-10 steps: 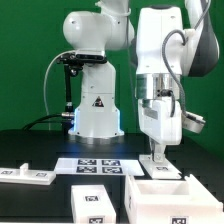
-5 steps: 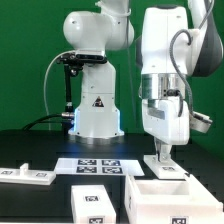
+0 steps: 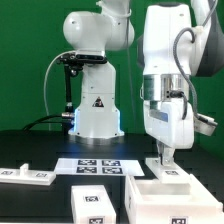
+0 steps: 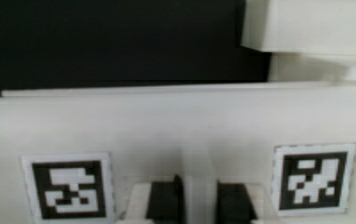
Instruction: Assemble cabinet
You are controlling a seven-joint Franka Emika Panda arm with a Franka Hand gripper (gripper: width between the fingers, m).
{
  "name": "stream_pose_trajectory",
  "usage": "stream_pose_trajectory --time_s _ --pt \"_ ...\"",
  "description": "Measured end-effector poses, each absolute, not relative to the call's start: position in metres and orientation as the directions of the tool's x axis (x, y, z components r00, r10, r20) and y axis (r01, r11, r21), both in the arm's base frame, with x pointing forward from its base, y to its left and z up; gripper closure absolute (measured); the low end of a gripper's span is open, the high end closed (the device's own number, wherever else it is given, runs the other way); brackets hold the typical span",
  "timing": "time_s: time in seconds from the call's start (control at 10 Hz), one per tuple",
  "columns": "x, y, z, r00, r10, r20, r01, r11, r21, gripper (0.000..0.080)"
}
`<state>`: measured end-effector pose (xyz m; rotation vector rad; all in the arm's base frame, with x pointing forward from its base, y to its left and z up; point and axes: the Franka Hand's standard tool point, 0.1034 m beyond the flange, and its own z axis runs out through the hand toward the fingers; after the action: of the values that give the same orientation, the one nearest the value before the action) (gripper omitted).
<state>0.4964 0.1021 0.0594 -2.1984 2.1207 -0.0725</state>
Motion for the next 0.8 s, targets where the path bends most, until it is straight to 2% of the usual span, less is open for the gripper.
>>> stream_pose_trajectory --time_s 0.6,0.7,0.8 --pt "0.496 0.104 0.059 0.032 -0.999 -0.026 -0.994 -0.029 -0.104 0.0735" --pt "0.508 0.104 0.059 0.027 -0.999 -0.029 -0.995 -0.024 -0.101 0.0735" --pt "0.531 0.103 0.060 0.023 -0.999 -0.025 -0.993 -0.020 -0.114 0.0735"
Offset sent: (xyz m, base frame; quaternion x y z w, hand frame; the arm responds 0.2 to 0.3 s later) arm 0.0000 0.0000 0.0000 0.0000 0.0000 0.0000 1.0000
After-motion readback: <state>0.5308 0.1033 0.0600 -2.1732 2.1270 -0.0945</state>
